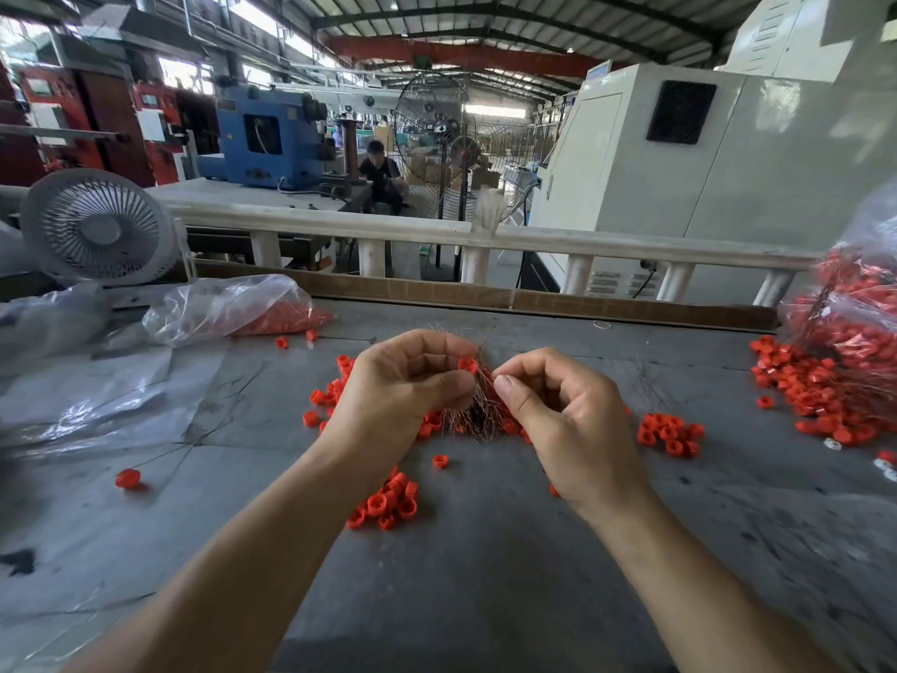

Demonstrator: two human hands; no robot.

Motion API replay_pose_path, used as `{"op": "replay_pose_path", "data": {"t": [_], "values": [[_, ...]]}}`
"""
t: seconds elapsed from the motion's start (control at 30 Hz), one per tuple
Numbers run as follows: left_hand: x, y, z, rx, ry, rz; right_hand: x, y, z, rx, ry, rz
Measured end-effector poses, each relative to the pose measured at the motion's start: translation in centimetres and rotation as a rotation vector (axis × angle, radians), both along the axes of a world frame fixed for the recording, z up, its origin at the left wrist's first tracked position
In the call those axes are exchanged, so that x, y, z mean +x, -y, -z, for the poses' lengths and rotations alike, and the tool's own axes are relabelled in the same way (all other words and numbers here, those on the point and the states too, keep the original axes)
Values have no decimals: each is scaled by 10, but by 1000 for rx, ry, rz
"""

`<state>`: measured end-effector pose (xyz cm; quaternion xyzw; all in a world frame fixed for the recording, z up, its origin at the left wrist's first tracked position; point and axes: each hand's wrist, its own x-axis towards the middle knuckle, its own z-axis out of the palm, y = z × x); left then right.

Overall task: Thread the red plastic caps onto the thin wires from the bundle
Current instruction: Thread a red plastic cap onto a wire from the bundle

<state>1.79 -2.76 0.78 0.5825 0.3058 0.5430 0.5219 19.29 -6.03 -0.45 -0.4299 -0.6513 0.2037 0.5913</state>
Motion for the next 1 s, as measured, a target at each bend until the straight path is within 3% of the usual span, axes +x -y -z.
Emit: {"op": "replay_pose_path", "data": {"t": [0.2,0.6,1.0], "values": [[1,1,2,31,-5,65,1,0,0,4,13,8],[5,-1,5,131,-52,-25,-3,1,-2,0,39,-3],[6,-1,6,91,-19,-13,-1,0,-1,21,9,65]]}}
